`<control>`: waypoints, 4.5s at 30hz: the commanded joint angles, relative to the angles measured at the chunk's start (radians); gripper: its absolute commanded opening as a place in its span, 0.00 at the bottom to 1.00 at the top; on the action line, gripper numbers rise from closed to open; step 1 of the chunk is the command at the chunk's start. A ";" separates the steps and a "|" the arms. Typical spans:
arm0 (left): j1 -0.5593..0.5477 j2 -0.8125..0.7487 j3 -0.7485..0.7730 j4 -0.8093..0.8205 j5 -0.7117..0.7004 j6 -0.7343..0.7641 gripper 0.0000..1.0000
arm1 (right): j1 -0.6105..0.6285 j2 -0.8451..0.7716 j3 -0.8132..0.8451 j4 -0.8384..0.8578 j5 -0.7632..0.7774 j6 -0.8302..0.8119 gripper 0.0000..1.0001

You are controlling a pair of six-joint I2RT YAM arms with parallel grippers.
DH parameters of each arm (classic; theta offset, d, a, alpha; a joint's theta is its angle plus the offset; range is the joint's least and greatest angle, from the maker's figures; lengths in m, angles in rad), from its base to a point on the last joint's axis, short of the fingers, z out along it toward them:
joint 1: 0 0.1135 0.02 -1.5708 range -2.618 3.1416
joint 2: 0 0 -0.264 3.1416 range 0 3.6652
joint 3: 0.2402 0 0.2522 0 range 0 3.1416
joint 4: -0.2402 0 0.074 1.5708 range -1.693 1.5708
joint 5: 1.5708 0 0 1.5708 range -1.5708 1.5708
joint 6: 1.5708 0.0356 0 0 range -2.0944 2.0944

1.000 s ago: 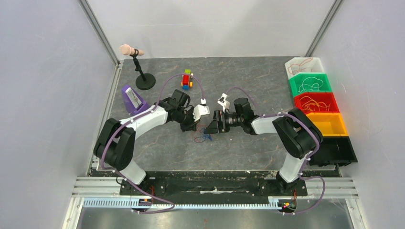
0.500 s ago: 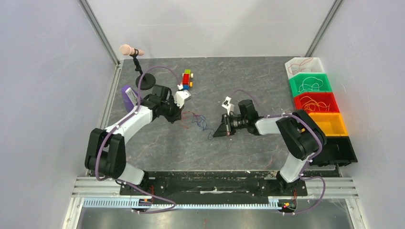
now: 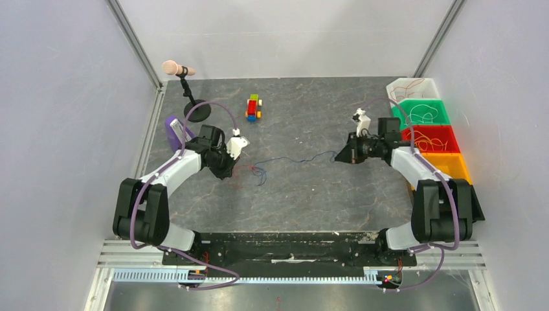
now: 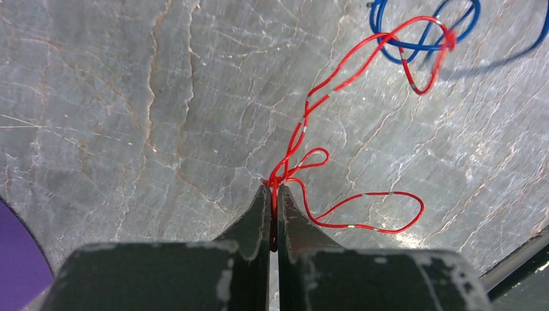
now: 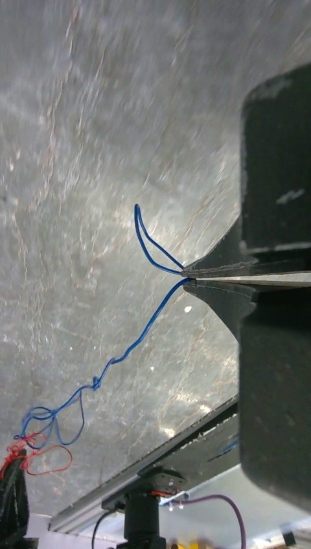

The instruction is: Untangle the cables

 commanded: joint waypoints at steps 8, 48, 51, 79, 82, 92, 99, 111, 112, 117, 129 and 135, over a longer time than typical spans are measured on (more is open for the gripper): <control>-0.016 -0.053 -0.043 -0.006 0.124 0.142 0.02 | -0.126 -0.060 0.056 -0.218 0.016 -0.202 0.00; -0.165 0.188 0.078 0.256 0.345 -0.642 0.02 | 0.541 0.270 0.080 0.283 0.490 -0.191 0.54; -0.079 0.102 0.072 0.178 0.409 -0.596 0.02 | 0.531 0.248 0.074 0.193 0.598 -0.242 0.11; 0.158 -0.167 0.049 -0.136 0.353 -0.208 0.02 | -0.065 -0.103 0.300 -0.250 0.267 -0.449 0.00; 0.037 -0.185 0.029 -0.083 0.305 -0.209 0.02 | -0.141 -0.132 0.389 -0.380 0.263 -0.538 0.00; -0.100 -0.134 0.037 0.037 0.308 -0.277 0.02 | -0.470 -0.101 0.496 -0.752 0.451 -1.179 0.00; -0.111 -0.142 0.050 0.033 0.314 -0.273 0.02 | -0.636 0.010 0.552 -0.762 0.590 -1.486 0.00; -0.118 -0.128 0.061 0.035 0.292 -0.300 0.02 | -0.699 0.062 0.368 -0.526 0.805 -1.689 0.00; -0.119 -0.125 0.063 0.035 0.291 -0.302 0.02 | -0.699 0.066 0.353 -0.515 0.810 -1.700 0.00; -0.121 -0.129 0.073 0.020 0.282 -0.294 0.02 | -0.702 0.070 0.282 -0.503 0.809 -1.754 0.00; -0.121 -0.122 0.071 0.006 0.272 -0.281 0.02 | -0.718 0.051 0.295 -0.641 0.730 -1.880 0.00; -0.122 -0.122 0.078 0.005 0.271 -0.279 0.02 | -0.718 0.095 0.318 -0.677 0.738 -1.914 0.01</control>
